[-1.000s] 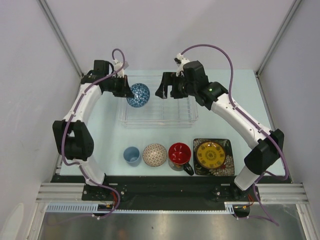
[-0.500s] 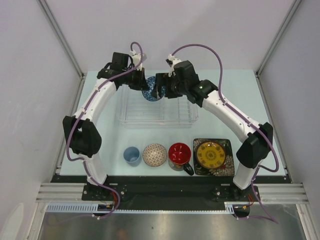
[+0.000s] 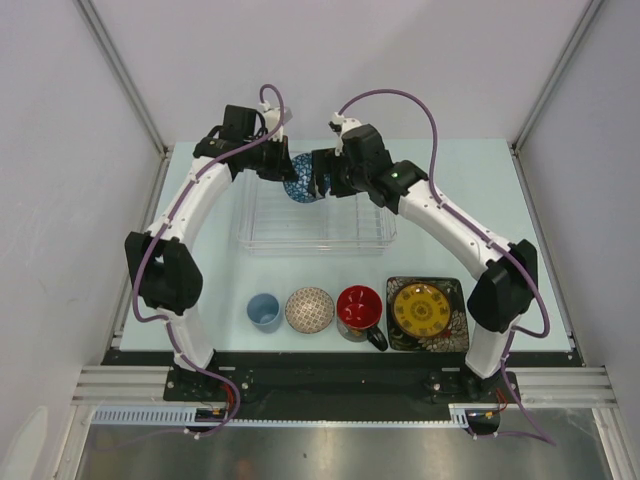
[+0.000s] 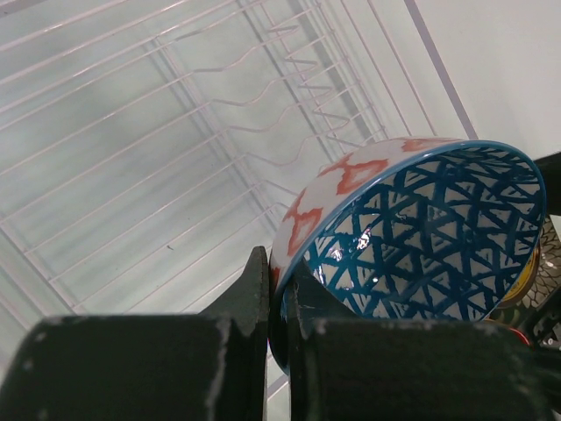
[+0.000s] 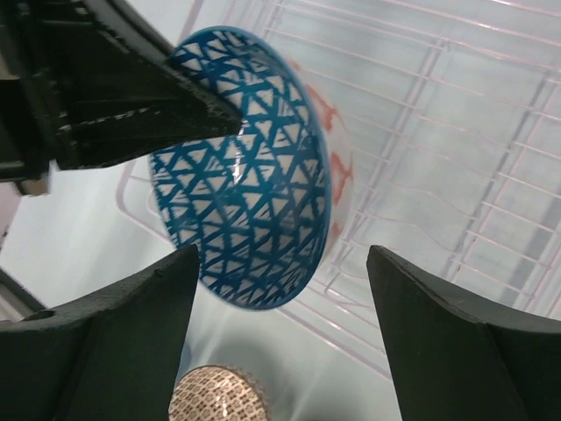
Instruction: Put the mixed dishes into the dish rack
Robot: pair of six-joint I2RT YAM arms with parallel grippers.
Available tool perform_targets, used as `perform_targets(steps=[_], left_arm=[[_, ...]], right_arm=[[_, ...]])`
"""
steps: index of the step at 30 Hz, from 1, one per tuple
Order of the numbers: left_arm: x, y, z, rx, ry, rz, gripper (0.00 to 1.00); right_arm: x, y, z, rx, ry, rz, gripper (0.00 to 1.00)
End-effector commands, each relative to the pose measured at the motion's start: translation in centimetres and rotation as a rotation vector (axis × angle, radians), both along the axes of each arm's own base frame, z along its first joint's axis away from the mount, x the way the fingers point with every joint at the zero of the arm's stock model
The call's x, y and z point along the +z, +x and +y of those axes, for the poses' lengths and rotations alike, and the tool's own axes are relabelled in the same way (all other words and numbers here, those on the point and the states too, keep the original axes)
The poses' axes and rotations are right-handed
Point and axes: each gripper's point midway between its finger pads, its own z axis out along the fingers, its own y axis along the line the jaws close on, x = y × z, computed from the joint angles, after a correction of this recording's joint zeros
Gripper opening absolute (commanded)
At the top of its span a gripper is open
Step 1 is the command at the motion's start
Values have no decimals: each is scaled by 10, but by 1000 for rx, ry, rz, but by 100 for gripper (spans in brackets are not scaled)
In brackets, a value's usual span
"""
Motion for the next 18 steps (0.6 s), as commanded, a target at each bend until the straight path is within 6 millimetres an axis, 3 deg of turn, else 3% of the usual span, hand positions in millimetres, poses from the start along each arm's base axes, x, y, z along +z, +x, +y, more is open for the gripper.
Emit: perform_targets(steps=[1, 7, 9, 10, 11, 15, 18], left_arm=[[38, -13, -7, -25, -79, -54, 0], [38, -23, -10, -38, -110, -24, 0], [36, -26, -11, -45, -117, -15, 1], [30, -28, -11, -46, -116, 0, 0], [28, -28, -11, -47, -116, 5, 0], [18, -29, -11, -48, -110, 21, 0], [15, -27, -12, -47, -113, 28, 1]], right_arm=[[6, 19, 2, -38, -14, -70, 81], [0, 26, 2, -53, -27, -88, 61], [4, 29, 2, -56, -19, -93, 50], [6, 29, 1, -57, -17, -98, 43], [9, 30, 1, -59, -12, -102, 29], [13, 33, -5, -78, -30, -103, 0], [11, 35, -12, -97, -67, -103, 0]])
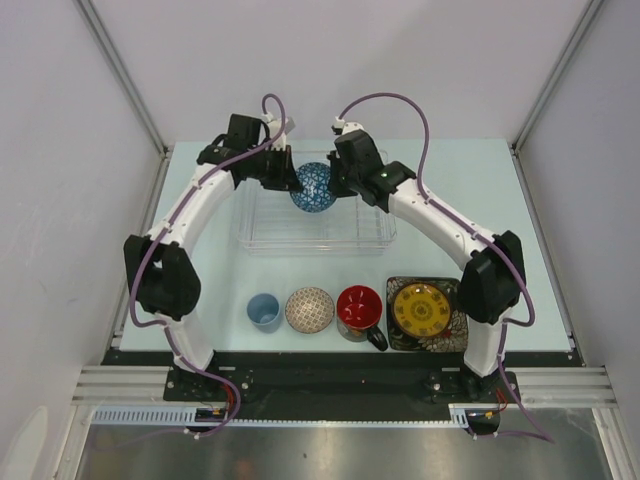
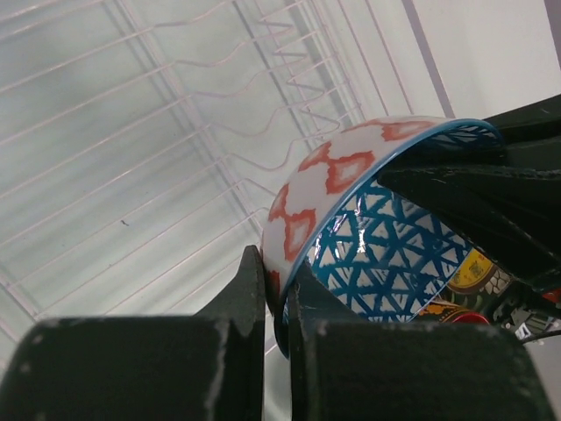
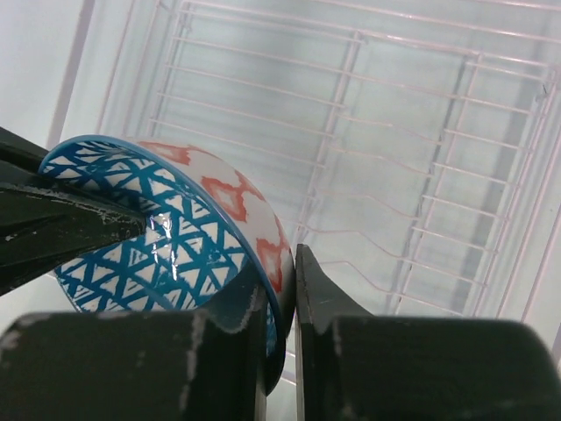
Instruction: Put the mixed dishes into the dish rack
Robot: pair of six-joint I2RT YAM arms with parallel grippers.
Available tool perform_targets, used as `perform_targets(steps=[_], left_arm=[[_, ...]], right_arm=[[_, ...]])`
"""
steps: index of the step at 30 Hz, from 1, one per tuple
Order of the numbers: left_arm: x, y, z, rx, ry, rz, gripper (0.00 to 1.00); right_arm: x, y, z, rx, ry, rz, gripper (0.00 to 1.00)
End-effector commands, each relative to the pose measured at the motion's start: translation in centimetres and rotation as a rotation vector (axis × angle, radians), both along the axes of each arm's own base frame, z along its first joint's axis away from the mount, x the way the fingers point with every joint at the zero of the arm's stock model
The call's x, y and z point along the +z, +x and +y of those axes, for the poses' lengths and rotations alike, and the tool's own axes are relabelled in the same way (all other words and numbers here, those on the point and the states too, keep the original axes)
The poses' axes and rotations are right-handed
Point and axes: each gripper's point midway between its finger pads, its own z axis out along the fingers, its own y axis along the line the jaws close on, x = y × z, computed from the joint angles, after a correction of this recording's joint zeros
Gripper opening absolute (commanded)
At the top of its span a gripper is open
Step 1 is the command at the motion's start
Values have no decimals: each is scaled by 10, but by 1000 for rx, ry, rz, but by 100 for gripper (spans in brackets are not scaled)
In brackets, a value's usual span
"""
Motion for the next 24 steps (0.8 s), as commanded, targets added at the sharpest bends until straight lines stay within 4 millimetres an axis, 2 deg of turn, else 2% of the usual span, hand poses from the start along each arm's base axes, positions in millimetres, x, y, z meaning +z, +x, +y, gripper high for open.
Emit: perform_targets(steps=[1, 2, 3, 6, 7, 9, 10, 11, 13, 14, 15, 16, 18, 19, 21, 22, 23, 24], left_arm=[[24, -3, -3, -56, -73, -54, 5], [24, -2, -3, -57, -73, -58, 15], [26, 0, -2, -56, -70, -66, 19], [26, 5, 2, -46, -40, -83, 35], [29, 8, 6, -33, -32, -98, 47], [34, 11, 12, -20, -21, -120, 62], [38, 12, 15, -13, -18, -131, 69], [39, 15, 20, -1, -7, -143, 82], [49, 16, 25, 10, -6, -166, 91], [52, 18, 30, 23, -5, -173, 96], [57, 17, 33, 26, -10, -180, 98], [62, 18, 36, 30, -16, -187, 99], [67, 15, 42, 26, -31, -173, 100], [72, 12, 42, 20, -35, -174, 100], [71, 3, 46, 4, -25, -152, 99], [77, -2, 48, 0, -19, -164, 99], [77, -6, 52, -3, -6, -159, 99], [78, -9, 54, 1, -2, -158, 100]], right_arm=[[46, 1, 5, 68, 12, -95, 0], [44, 5, -1, 47, -18, -102, 0], [51, 8, -4, 34, -26, -117, 0], [53, 16, -24, -23, -124, -129, 0], [61, 20, -31, -43, -147, -149, 0], [66, 29, -49, -117, -221, -183, 0], [75, 31, -56, -143, -240, -196, 0], [74, 37, -68, -186, -276, -200, 0], [66, 42, -78, -208, -332, -195, 0], [68, 47, -89, -259, -369, -204, 0], [64, 50, -94, -275, -403, -198, 0], [49, 55, -98, -276, -456, -178, 0], [46, 64, -115, -347, -553, -197, 0], [34, 72, -119, -362, -614, -196, 0], [32, 83, -136, -438, -702, -210, 0], [30, 88, -139, -458, -725, -218, 0], [17, 93, -146, -474, -796, -206, 0], [13, 96, -149, -486, -829, -206, 0]])
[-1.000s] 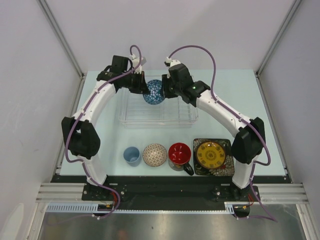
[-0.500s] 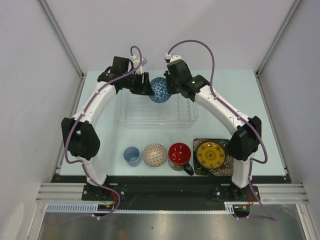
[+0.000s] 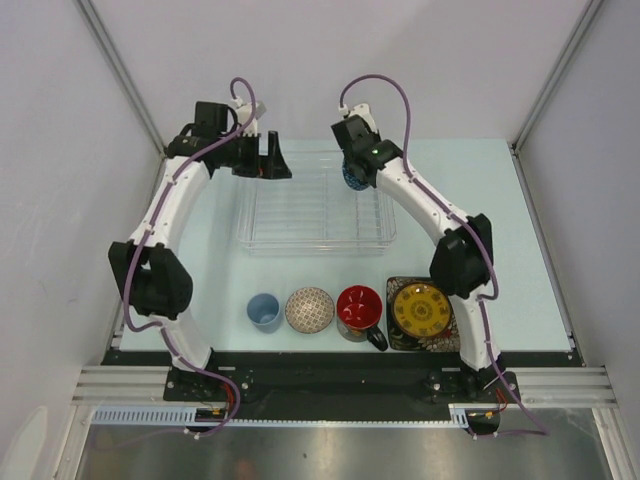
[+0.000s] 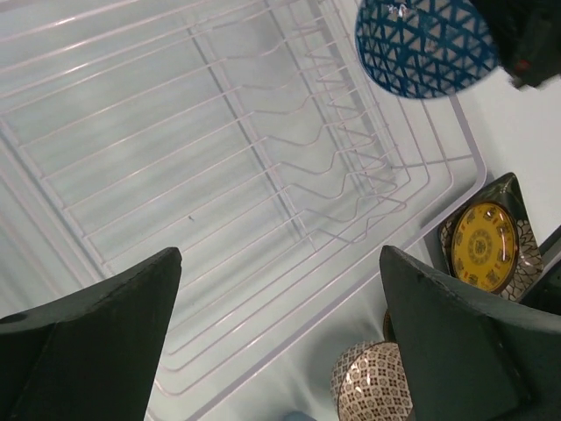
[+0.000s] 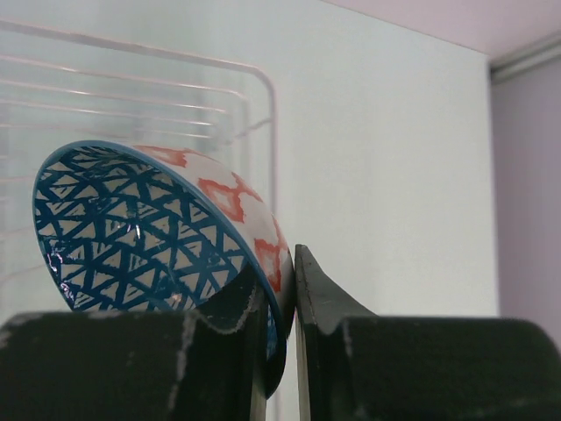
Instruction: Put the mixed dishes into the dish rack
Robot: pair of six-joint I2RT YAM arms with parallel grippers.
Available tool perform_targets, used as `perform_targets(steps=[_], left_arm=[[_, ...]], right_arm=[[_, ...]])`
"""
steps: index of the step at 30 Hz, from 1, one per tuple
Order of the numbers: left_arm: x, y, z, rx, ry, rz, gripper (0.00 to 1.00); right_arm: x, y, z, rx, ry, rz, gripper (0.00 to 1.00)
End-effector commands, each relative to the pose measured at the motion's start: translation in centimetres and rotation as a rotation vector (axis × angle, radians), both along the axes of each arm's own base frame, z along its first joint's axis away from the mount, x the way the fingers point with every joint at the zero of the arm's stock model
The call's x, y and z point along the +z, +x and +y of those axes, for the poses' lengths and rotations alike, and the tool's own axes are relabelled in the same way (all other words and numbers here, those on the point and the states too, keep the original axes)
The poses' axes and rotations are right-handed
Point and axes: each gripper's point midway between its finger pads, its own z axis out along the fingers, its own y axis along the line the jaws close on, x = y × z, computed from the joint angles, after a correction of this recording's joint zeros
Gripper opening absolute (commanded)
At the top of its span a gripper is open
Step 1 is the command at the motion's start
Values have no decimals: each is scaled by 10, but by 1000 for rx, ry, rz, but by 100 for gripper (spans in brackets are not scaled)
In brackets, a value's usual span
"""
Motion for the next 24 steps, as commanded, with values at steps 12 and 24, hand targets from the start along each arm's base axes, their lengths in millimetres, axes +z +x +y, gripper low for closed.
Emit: perform_targets(steps=[12, 24], left_arm=[[40, -39, 34, -3, 23, -71, 98], [43, -41, 38, -1, 43, -88, 98]], right_arm=[[-8, 34, -36, -225, -443, -130, 0], [-46, 34, -11, -161, -465, -80, 6]])
